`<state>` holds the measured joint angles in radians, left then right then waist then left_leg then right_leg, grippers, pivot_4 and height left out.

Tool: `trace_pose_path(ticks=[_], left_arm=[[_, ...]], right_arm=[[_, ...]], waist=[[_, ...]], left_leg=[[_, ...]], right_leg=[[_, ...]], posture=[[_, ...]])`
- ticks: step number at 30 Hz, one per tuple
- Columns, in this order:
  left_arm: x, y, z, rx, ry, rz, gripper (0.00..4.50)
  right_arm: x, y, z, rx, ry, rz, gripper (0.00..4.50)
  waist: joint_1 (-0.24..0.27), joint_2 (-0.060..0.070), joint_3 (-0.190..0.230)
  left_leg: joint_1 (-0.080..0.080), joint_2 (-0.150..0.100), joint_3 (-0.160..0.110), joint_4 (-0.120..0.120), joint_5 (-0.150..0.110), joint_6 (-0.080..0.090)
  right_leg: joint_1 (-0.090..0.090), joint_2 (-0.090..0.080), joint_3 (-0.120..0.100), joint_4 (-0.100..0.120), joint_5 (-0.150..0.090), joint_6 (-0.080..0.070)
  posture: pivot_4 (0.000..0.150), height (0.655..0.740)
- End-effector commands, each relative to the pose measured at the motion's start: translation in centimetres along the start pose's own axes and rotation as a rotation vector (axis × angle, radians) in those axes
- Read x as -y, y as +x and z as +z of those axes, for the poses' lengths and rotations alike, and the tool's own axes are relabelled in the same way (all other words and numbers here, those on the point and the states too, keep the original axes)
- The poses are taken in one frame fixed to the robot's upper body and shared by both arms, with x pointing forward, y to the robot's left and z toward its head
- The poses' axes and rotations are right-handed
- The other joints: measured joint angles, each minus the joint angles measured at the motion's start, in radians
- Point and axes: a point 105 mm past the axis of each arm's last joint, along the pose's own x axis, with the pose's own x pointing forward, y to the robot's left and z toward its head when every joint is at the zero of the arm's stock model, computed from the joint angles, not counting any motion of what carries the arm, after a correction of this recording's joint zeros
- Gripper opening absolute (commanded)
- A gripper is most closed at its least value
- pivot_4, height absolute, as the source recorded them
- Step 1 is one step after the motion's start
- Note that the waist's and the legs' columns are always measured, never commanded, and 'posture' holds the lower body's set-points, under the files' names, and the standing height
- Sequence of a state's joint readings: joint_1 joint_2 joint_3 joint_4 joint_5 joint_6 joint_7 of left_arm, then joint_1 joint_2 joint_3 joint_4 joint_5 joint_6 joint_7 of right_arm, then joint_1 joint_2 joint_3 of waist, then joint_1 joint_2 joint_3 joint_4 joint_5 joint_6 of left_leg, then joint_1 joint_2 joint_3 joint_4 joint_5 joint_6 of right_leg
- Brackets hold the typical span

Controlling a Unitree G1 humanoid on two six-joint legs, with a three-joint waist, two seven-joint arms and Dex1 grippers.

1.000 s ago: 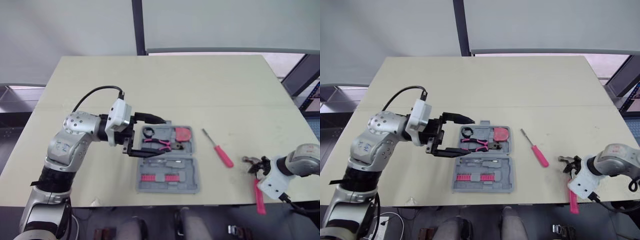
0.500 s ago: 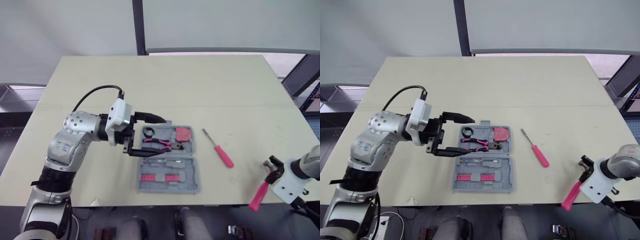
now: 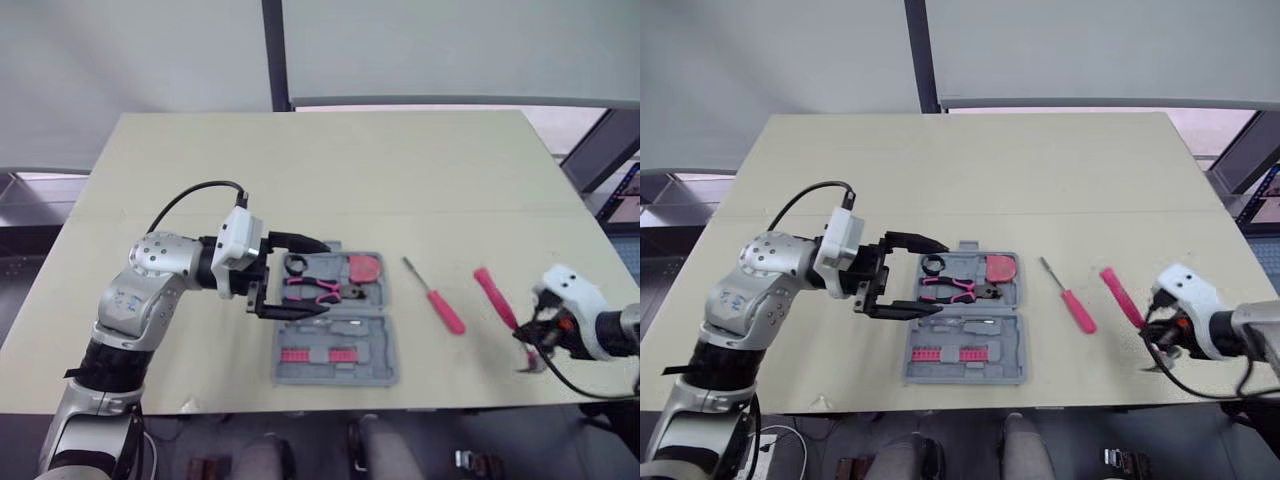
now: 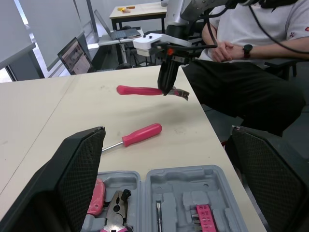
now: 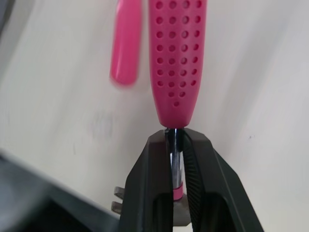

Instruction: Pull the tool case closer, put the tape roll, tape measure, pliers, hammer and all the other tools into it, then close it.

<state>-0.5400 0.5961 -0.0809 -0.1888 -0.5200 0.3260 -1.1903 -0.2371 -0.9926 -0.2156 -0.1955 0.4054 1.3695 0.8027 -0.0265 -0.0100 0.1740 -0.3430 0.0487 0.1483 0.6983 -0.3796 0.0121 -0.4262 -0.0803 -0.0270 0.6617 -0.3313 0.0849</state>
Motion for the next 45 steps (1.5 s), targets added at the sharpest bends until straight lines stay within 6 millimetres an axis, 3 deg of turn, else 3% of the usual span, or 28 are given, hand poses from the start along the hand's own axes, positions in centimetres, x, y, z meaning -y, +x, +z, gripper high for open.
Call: trace_pose_path(ticks=[1,5,12,17,21,22,25,28,32,36,45], left_arm=[[0.1,0.3,0.8,0.013,0.049,-0.012,4.50],[0.1,0.4,1.0,0.014,0.055,-0.016,4.50],[0.2,0.4,1.2,0.013,0.058,-0.013,4.50],[0.3,0.3,1.3,0.010,0.057,-0.018,4.50],[0.6,0.4,1.3,0.007,0.054,-0.045,4.50],[0.7,0.4,1.3,0.008,0.054,-0.053,4.50],[0.8,0.6,1.4,0.011,0.053,-0.070,4.50],[0.6,0.7,1.6,0.021,0.053,-0.088,4.50],[0.3,0.9,1.7,0.021,0.059,-0.102,4.50],[0.1,1.1,1.9,0.023,0.065,-0.109,4.50],[0.3,1.0,2.0,0.020,0.070,-0.112,4.50]], right_arm=[[0.9,0.0,-0.9,-0.057,0.207,-0.099,0.03],[1.3,1.7,-1.0,-0.050,0.286,-0.150,0.03],[2.5,2.8,-1.7,-0.017,0.320,-0.253,0.03],[1.4,1.9,-1.1,0.114,0.278,-0.215,2.19],[1.0,0.0,-1.5,0.226,0.205,-0.281,4.26],[0.9,-0.4,-1.6,0.254,0.185,-0.309,4.43],[0.8,-1.5,-2.1,0.339,0.125,-0.367,4.43],[0.6,-1.6,-3.3,0.414,0.206,-0.372,4.43],[0.4,-0.5,-4.1,0.415,0.215,-0.356,4.43],[1.9,0.5,-5.0,0.392,0.284,-0.407,4.43],[1.4,2.2,-5.2,0.348,0.239,-0.374,4.43]], waist=[[0.005,0.001,-0.001],[0.012,0.001,-0.001],[0.023,0.001,-0.001],[0.024,0.001,-0.001],[0.024,0.001,-0.001],[0.024,0.001,-0.001],[0.024,0.001,-0.001],[0.024,0.001,-0.001],[0.023,0.002,-0.001],[0.022,0.002,-0.001],[0.022,0.002,-0.001]], left_leg=[[-0.001,0.000,0.000,0.000,0.000,0.000],[-0.009,-0.001,-0.001,0.002,0.000,0.000],[-0.009,-0.003,-0.001,0.002,0.000,0.001],[-0.009,-0.003,-0.001,0.002,0.000,0.001],[-0.009,-0.003,-0.002,0.002,0.001,0.001],[-0.009,-0.003,-0.002,0.002,0.001,0.001],[-0.009,-0.003,-0.002,0.002,0.000,0.001],[-0.008,-0.003,-0.002,0.002,0.000,0.001],[-0.008,-0.004,-0.002,0.002,0.001,0.001],[-0.007,-0.003,-0.001,0.001,0.001,0.001],[-0.008,-0.003,-0.002,0.001,0.001,0.001]], right_leg=[[-0.001,0.000,0.000,0.000,0.000,0.000],[-0.006,0.001,-0.005,-0.001,0.000,0.001],[-0.006,0.002,-0.008,-0.001,0.000,0.001],[-0.006,0.003,-0.008,-0.001,0.001,0.001],[-0.006,0.003,-0.008,-0.001,0.001,0.001],[-0.006,0.003,-0.008,-0.001,0.001,0.001],[-0.005,0.004,-0.009,-0.001,0.001,0.001],[-0.003,0.005,-0.009,-0.002,0.001,0.001],[-0.003,0.005,-0.011,-0.002,0.001,0.002],[-0.004,0.007,-0.011,-0.001,0.001,0.002],[-0.004,0.006,-0.006,-0.002,0.001,0.002]], posture=[[0.150,0.7400],[0.150,0.7400],[0.150,0.7400],[0.150,0.7400],[0.150,0.7400],[0.150,0.7400],[0.150,0.7400],[0.150,0.7400],[0.150,0.7400],[0.150,0.7400],[0.150,0.7400]])
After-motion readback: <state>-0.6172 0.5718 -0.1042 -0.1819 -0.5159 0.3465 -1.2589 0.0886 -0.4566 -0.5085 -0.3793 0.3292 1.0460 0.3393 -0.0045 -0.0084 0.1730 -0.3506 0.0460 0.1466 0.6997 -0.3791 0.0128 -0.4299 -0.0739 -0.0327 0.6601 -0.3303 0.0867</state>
